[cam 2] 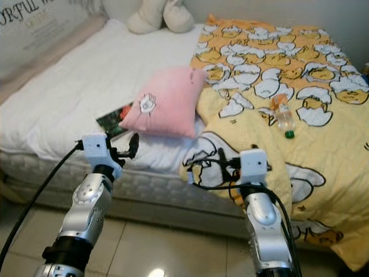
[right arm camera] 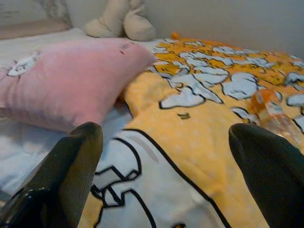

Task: Clean up the room

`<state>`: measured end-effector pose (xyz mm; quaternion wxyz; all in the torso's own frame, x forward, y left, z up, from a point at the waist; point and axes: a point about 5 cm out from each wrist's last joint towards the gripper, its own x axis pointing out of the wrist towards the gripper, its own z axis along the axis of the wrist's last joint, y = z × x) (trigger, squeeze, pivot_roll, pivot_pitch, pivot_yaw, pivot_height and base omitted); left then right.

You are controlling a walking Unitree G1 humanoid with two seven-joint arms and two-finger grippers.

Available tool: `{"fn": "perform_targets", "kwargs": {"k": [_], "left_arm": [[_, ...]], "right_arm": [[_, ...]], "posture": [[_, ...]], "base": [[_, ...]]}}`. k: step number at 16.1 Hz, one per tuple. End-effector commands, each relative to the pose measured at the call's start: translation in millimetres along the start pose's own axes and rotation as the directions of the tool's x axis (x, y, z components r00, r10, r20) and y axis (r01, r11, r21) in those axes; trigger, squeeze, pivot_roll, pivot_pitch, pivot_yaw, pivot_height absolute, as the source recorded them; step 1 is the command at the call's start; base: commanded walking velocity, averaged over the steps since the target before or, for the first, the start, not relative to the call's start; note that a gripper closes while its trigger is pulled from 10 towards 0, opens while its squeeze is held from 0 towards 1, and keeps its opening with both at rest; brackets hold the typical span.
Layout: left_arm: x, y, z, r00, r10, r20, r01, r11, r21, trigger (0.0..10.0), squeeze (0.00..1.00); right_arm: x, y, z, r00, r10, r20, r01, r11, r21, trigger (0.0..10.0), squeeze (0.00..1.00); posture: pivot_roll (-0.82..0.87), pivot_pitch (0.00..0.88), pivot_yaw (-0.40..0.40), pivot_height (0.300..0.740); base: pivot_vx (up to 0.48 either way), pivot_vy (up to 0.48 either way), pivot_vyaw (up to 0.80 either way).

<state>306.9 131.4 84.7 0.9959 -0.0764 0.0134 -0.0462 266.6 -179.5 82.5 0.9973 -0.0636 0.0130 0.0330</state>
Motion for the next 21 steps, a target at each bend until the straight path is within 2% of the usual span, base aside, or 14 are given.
{"fn": "perform_targets", "kwargs": {"k": [1,5,11,13,17,18,20,21], "left_arm": [[2.6,4.2,3,1.0,0.022,0.0,-0.022,1.0,0.005,10.0,0.0],[6.0,9.0,8,0.998,0.063,0.018,-0.063,0.998,0.002,10.0,0.0],[10.8,8.1,17,0.998,0.043,0.044,-0.044,0.999,0.026,10.0,0.0],[13.4,9.0,26,0.996,0.048,0.079,-0.051,0.998,0.039,10.0,0.0],[28.7,13.4,53,0.99,0.04,0.133,-0.049,0.996,0.071,10.0,0.0],[45.6,20.2,59,0.998,0.038,0.04,-0.042,0.995,0.091,10.0,0.0],[55.1,23.9,59,0.998,0.002,-0.058,0.002,0.998,0.068,10.0,0.0],[59.8,29.7,50,0.98,-0.038,-0.194,0.035,0.999,-0.019,10.0,0.0]], "right_arm": [[4.5,2.8,2,1.0,0.013,0.005,-0.013,1.0,0.004,10.0,0.0],[6.9,0.0,0,1.0,0.008,-0.011,-0.008,1.0,0.004,10.0,0.0],[11.4,-0.7,5,1.0,-0.011,0.001,0.011,1.0,0.003,10.0,0.0],[20.6,2.8,29,0.997,0.003,0.081,-0.001,1.0,-0.015,10.0,0.0],[36.9,1.5,66,0.984,-0.008,0.175,0.001,0.999,0.038,10.0,0.0],[44.4,-5.6,65,0.992,-0.05,0.117,0.029,0.986,0.167,10.0,0.0],[47.1,-10.3,54,0.997,-0.077,0.012,0.069,0.948,0.309,10.0,0.0],[45.6,-11.2,38,0.994,-0.073,-0.084,0.1,0.916,0.388,10.0,0.0]], "posture": [[-0.18,0.0,0.059,0.74],[-0.18,0.0,0.051,0.74],[-0.18,0.0,0.06,0.74],[-0.18,0.0,0.067,0.74],[-0.18,0.0,0.073,0.74],[-0.18,0.0,0.075,0.74],[-0.18,0.0,0.074,0.74],[-0.18,0.0,0.077,0.74]], "base": [[0.461,0.0,0.0],[0.46,0.0,0.0],[0.464,0.0,0.0],[0.472,0.0,0.0],[0.469,0.0,0.0],[0.0,0.0,0.0],[0.0,0.0,0.0],[0.0,0.0,0.0]]}}
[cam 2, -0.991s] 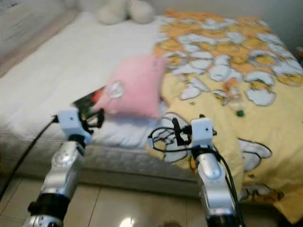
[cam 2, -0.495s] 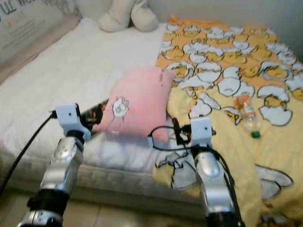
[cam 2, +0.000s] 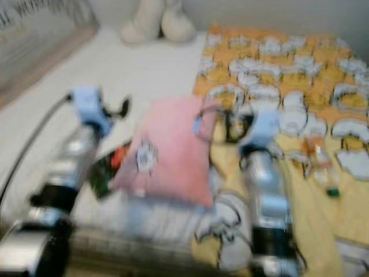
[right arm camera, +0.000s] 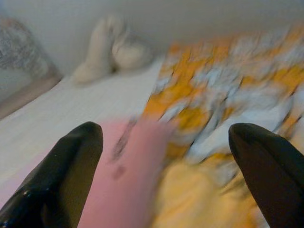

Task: Clean up the room

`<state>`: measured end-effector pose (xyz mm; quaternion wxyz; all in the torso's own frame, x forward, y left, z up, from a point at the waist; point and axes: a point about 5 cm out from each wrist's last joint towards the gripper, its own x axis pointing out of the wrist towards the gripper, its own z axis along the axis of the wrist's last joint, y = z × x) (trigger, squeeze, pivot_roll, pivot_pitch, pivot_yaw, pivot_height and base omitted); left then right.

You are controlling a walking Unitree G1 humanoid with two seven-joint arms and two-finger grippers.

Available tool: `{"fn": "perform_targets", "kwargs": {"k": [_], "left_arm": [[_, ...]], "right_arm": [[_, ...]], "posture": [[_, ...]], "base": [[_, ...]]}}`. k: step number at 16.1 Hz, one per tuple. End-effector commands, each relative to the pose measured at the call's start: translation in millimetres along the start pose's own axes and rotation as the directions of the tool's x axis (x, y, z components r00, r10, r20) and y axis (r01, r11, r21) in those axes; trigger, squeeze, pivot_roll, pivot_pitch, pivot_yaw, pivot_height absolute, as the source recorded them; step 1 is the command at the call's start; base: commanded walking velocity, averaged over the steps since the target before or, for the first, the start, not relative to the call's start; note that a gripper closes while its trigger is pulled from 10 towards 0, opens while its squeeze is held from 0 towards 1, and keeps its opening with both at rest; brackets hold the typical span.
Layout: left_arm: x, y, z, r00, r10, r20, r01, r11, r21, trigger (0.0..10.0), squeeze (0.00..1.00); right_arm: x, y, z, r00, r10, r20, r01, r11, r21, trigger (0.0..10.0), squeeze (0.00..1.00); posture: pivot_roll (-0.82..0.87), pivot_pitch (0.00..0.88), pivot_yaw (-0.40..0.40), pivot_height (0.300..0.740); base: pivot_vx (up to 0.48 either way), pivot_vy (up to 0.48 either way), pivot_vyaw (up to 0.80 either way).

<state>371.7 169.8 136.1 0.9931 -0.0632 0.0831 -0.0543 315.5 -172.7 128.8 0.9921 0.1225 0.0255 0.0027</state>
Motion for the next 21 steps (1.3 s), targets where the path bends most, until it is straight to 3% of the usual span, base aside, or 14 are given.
{"fn": "perform_targets", "kwargs": {"k": [1,4,6,8,10,12,14,15,16,18,20,21], "left_arm": [[2.3,-4.3,-12,0.994,-0.049,-0.1,0.042,0.997,-0.07,10.0,0.0],[4.7,-2.7,-18,0.957,-0.196,-0.212,0.135,0.952,-0.274,10.0,0.0],[6.4,1.2,-19,0.954,-0.203,-0.221,0.119,0.931,-0.344,10.0,0.0],[9.7,-13.1,-32,0.937,-0.241,-0.253,0.124,0.907,-0.402,10.0,0.0],[11.3,-25.4,-38,0.928,-0.266,-0.261,0.141,0.899,-0.414,10.0,0.0],[13.3,-42.4,-47,0.928,-0.259,-0.266,0.132,0.9,-0.416,10.0,0.0],[14.9,-48.2,-48,0.939,-0.233,-0.254,0.119,0.91,-0.396,10.0,0.0],[16.2,-49.4,-47,0.951,-0.196,-0.24,0.101,0.928,-0.36,10.0,0.0],[15.5,-48.9,-50,0.952,-0.178,-0.25,0.088,0.939,-0.333,10.0,0.0],[11.2,-51.3,-63,0.938,-0.179,-0.298,0.075,0.941,-0.329,10.0,0.0],[3.5,-47.4,-81,0.916,-0.165,-0.364,0.054,0.954,-0.296,1.6,0.0],[0.2,-43.7,-88,0.908,-0.149,-0.391,0.042,0.962,-0.27,0.0,0.0]], "right_arm": [[-2.5,-13.3,-10,0.996,-0.051,-0.075,0.055,0.997,0.053,10.0,0.0],[-11.7,-12.6,-26,0.984,-0.037,-0.174,0.069,0.981,0.179,10.0,0.0],[-16.7,-13.1,-32,0.977,-0.03,-0.212,0.077,0.974,0.215,10.0,0.0],[-14.3,-5.0,-40,0.966,0.015,-0.256,0.048,0.97,0.237,10.0,0.0],[-11.2,1.4,-45,0.959,0.05,-0.279,0.017,0.972,0.233,10.0,0.0],[-2.7,5.4,-64,0.943,0.064,-0.326,0.009,0.976,0.219,10.0,0.0],[6.9,9.2,-71,0.941,0.07,-0.331,0.004,0.976,0.217,10.0,0.0],[14.4,13.5,-77,0.937,0.079,-0.341,-0.006,0.978,0.209,8.1,0.0],[17.5,17.1,-81,0.931,0.089,-0.355,-0.01,0.976,0.218,0.0,0.0],[25.2,25.2,-84,0.925,0.115,-0.363,-0.022,0.968,0.25,0.0,0.0],[30.4,32.4,-81,0.929,0.152,-0.339,-0.054,0.958,0.282,0.0,0.0],[31.0,33.7,-81,0.93,0.162,-0.331,-0.064,0.955,0.288,0.0,0.0]], "posture": [[-0.18,0.0,0.078,0.74],[-0.2,0.0,0.089,0.74],[-0.21,0.012,0.091,0.74],[-0.23,0.064,0.074,0.74],[-0.24,0.08,0.07,0.74],[-0.26,0.135,0.064,0.74],[-0.28,0.167,0.062,0.74],[-0.29,0.178,0.065,0.74],[-0.28,0.194,0.068,0.74],[-0.28,0.202,0.07,0.74],[-0.26,0.213,0.072,0.74],[-0.26,0.215,0.07,0.74]], "base": [[0.0,0.0,0.0],[0.0,0.0,0.0],[0.0,0.0,0.0],[0.0,0.0,0.0],[0.0,0.0,0.0],[0.0,0.0,0.0],[0.0,0.0,0.0],[0.0,0.0,0.0],[0.0,0.0,0.0],[0.0,0.0,0.0],[0.0,0.0,0.0],[0.0,0.0,0.0]]}}
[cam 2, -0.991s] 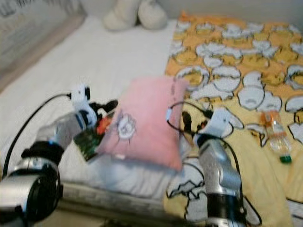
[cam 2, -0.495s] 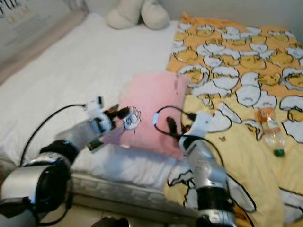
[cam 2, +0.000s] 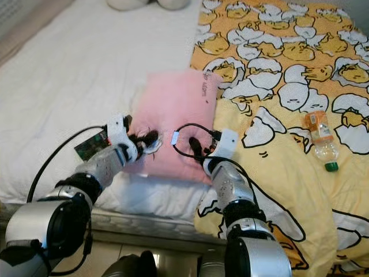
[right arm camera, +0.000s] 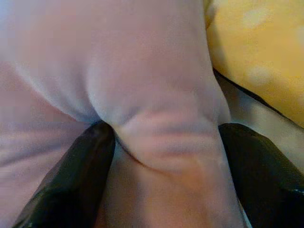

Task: Clean up the room

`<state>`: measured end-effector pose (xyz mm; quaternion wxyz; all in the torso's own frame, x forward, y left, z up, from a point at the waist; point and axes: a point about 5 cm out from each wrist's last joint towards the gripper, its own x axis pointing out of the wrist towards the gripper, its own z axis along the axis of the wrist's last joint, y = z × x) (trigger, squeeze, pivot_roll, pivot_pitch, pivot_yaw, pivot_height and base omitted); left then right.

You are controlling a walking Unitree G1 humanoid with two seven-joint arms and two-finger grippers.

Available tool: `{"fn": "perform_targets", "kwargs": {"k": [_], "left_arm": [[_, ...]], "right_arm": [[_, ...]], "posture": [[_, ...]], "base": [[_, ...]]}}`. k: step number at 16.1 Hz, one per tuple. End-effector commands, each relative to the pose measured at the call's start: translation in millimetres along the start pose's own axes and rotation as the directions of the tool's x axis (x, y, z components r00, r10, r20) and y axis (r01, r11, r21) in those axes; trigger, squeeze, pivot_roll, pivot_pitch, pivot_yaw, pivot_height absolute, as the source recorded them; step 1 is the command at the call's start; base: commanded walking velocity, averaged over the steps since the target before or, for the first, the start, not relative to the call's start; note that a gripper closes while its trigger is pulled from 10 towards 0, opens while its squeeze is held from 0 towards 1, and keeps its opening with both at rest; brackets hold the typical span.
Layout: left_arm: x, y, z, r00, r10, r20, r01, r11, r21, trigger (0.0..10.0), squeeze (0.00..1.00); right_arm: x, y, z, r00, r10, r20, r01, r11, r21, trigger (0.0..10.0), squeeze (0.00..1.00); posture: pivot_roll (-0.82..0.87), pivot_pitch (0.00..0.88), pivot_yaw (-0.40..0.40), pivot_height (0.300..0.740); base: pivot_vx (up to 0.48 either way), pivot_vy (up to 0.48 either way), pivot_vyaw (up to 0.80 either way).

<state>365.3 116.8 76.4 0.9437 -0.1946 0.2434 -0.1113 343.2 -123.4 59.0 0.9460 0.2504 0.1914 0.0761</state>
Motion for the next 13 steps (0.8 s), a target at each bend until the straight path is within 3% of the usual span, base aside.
{"fn": "perform_targets", "kwargs": {"k": [1,3,7,11,13], "left_arm": [[-3.1,8.9,-25,0.994,0.047,-0.103,-0.045,0.999,0.018,0.0,0.0],[-4.8,12.3,-33,0.991,0.057,-0.124,-0.052,0.998,0.047,0.0,0.0],[-5.1,12.8,-31,0.996,0.038,-0.086,-0.04,0.999,-0.023,0.0,0.0],[-6.9,15.3,-38,0.997,0.033,-0.073,-0.039,0.996,-0.081,0.0,0.0],[-6.1,11.8,-41,0.997,0.02,-0.077,-0.024,0.998,-0.049,0.0,0.0]], "right_arm": [[0.7,2.0,-4,1.0,0.006,-0.008,-0.006,1.0,0.019,0.0,0.0],[1.1,-0.8,-5,1.0,0.005,-0.003,-0.005,0.997,0.071,0.0,0.0],[2.5,-0.1,1,0.999,0.022,0.043,-0.028,0.991,0.132,0.0,0.0],[-1.0,-0.3,-5,0.997,0.039,0.061,-0.045,0.994,0.1,0.0,0.0],[-1.6,-1.3,-7,0.997,0.034,0.066,-0.039,0.996,0.081,0.0,0.0]], "posture": [[-0.26,0.214,0.07,0.74],[-0.26,0.21,0.075,0.74],[-0.24,0.173,0.085,0.74],[-0.24,0.162,0.073,0.74],[-0.25,0.157,0.067,0.74]], "base": [[0.0,0.0,0.0],[0.0,0.0,0.0],[0.0,0.0,0.0],[0.0,0.0,0.0],[0.0,0.0,0.0]]}}
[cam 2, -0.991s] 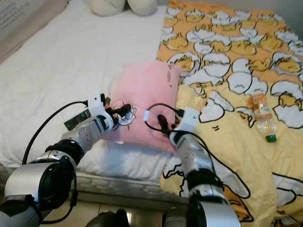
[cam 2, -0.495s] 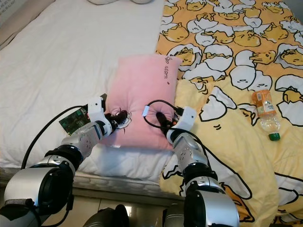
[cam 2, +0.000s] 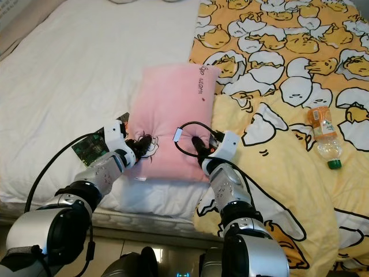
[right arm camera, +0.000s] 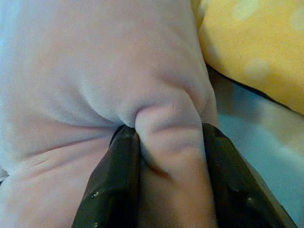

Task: Clean up the room

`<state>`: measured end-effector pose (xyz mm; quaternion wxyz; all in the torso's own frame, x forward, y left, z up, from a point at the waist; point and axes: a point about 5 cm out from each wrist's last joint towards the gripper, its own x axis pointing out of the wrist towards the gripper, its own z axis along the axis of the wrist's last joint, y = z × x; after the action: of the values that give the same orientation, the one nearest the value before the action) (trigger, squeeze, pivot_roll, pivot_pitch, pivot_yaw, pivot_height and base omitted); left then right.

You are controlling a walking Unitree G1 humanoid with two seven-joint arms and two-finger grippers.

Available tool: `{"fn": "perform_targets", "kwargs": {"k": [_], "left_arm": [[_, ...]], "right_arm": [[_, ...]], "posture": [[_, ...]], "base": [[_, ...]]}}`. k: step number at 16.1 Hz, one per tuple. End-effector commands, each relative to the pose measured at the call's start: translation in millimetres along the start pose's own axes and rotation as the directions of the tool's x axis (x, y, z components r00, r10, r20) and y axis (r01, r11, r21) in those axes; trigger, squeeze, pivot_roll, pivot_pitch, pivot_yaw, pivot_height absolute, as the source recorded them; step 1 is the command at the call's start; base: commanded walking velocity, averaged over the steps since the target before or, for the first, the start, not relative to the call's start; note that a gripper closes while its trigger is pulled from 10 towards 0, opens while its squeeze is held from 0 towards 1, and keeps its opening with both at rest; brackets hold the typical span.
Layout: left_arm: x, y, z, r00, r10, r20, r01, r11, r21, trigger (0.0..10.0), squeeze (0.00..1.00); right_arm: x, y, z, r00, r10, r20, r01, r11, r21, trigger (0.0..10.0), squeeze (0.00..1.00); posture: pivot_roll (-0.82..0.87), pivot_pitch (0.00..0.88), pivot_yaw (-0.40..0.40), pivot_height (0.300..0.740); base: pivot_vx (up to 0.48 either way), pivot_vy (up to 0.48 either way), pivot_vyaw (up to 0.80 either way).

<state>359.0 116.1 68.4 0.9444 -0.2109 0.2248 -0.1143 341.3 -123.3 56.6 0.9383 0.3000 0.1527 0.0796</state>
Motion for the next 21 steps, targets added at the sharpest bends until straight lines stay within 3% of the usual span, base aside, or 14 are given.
{"fn": "perform_targets", "kwargs": {"k": [1,3,7,10,12,14,15,17,20,21], "left_arm": [[-4.9,7.5,-30,0.993,0.027,-0.114,-0.026,1.0,0.014,0.0,0.0],[-4.0,5.1,-29,0.994,0.016,-0.11,-0.01,0.999,0.052,0.0,0.0],[-3.4,4.8,-23,0.997,0.007,-0.08,-0.005,1.0,0.026,0.0,0.0],[-1.5,-0.4,-18,0.998,-0.015,-0.057,0.018,0.999,0.051,0.0,0.0],[3.6,-23.6,-18,0.995,-0.1,-0.03,0.103,0.979,0.177,0.0,0.0],[6.5,-33.3,6,0.989,-0.127,0.08,0.108,0.972,0.208,0.0,0.0],[6.5,-33.3,6,0.989,-0.127,0.08,0.108,0.972,0.208,0.0,0.0],[6.1,-52.4,61,0.946,-0.24,0.218,0.152,0.923,0.353,0.0,0.0],[-1.5,-61.2,106,0.895,-0.298,0.333,0.143,0.897,0.419,0.0,0.0],[-6.3,-65.9,120,0.868,-0.342,0.361,0.146,0.869,0.473,0.0,0.0]], "right_arm": [[-2.3,-2.4,-5,1.0,-0.015,-0.011,0.015,1.0,-0.021,0.0,0.0],[-3.9,-6.0,-6,1.0,-0.024,-0.015,0.023,0.999,-0.03,0.0,0.0],[-5.4,-8.4,-10,0.999,-0.041,-0.022,0.04,0.998,-0.046,0.0,0.0],[-2.0,-2.7,-7,1.0,-0.025,-0.016,0.024,0.998,-0.058,0.0,0.0],[-0.3,0.1,-2,1.0,-0.01,0.003,0.01,0.995,-0.101,0.0,0.0],[3.7,6.4,14,0.998,0.004,0.064,0.004,0.993,-0.12,0.0,0.0],[3.7,6.4,14,0.998,0.004,0.064,0.004,0.993,-0.12,0.0,0.0],[11.9,39.4,59,0.968,0.131,0.216,-0.083,0.973,-0.217,0.0,0.0],[8.5,59.3,104,0.91,0.19,0.368,-0.086,0.956,-0.281,0.0,0.0],[3.7,67.7,120,0.883,0.218,0.415,-0.048,0.923,-0.382,0.0,0.0]], "posture": [[-0.25,0.156,0.066,0.74],[-0.24,0.162,0.063,0.74],[-0.23,0.159,0.061,0.74],[-0.23,0.109,0.063,0.74],[-0.22,0.07,0.069,0.74],[-0.21,0.026,0.062,0.74],[-0.21,0.026,0.062,0.74],[-0.19,0.0,0.078,0.74],[-0.19,0.0,0.089,0.74],[-0.19,0.0,0.094,0.74]], "base": [[0.0,0.0,0.0],[0.0,0.0,0.0],[0.0,0.0,0.0],[0.0,0.0,0.0],[0.0,0.0,0.0],[0.0,0.0,0.0],[0.0,0.0,0.0],[0.0,0.0,0.0],[0.0,0.0,0.0],[0.0,0.0,0.0]]}}
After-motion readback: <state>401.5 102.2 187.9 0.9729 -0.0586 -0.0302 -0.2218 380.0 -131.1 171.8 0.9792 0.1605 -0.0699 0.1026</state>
